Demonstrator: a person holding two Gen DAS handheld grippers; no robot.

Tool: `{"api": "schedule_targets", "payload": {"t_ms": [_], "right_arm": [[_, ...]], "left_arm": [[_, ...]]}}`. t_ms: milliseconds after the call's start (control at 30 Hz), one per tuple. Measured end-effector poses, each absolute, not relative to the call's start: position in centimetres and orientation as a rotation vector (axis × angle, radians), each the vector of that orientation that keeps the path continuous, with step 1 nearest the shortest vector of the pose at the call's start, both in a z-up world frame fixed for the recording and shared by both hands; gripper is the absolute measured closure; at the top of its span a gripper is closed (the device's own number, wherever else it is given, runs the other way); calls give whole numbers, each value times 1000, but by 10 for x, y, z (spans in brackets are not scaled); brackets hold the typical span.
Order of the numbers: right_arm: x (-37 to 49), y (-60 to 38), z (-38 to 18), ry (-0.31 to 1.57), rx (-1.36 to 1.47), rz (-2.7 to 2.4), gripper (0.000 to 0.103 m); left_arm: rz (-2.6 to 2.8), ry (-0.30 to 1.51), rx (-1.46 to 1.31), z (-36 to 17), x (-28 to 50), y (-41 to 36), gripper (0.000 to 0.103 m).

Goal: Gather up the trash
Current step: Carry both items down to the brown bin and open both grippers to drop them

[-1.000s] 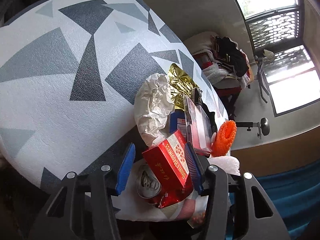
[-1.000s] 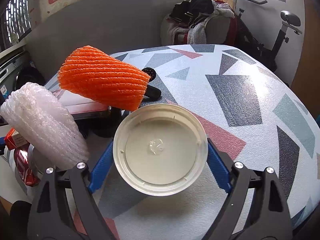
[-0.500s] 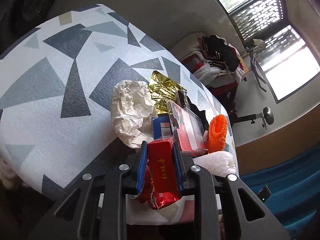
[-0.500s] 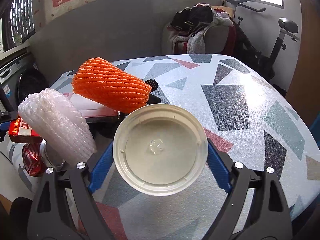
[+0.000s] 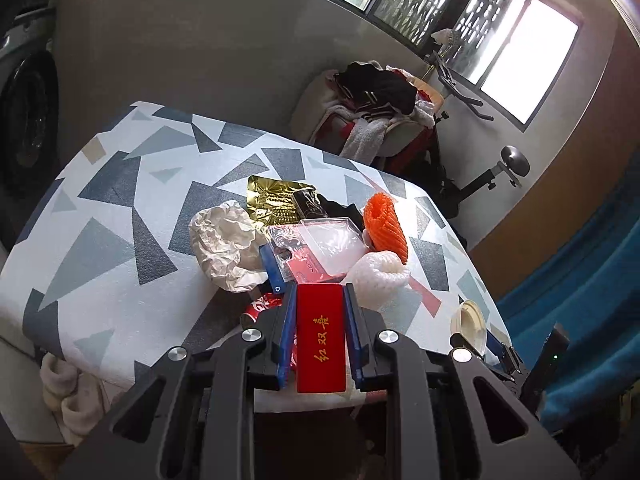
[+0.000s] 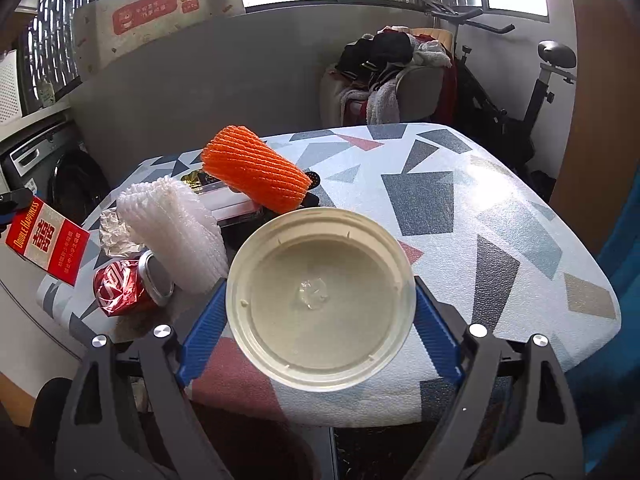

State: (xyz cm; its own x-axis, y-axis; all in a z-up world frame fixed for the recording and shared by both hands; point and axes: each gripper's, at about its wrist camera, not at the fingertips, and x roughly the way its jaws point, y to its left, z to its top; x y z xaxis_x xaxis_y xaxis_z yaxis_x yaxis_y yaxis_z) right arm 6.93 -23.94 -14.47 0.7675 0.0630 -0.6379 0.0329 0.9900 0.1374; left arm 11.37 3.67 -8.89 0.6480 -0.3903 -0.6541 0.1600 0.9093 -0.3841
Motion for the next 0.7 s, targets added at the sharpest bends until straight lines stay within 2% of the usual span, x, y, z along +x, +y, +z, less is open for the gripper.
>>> {"api": "schedule_targets", "payload": {"t_ms": [400, 700], "right_arm": [[12, -214, -145, 688, 110, 99, 17], [1, -191, -171, 744, 71, 189, 17]], "left_arm": [[-412, 851, -99, -129, 40, 4, 81], [-462, 925, 1, -209, 13, -23, 81]]}}
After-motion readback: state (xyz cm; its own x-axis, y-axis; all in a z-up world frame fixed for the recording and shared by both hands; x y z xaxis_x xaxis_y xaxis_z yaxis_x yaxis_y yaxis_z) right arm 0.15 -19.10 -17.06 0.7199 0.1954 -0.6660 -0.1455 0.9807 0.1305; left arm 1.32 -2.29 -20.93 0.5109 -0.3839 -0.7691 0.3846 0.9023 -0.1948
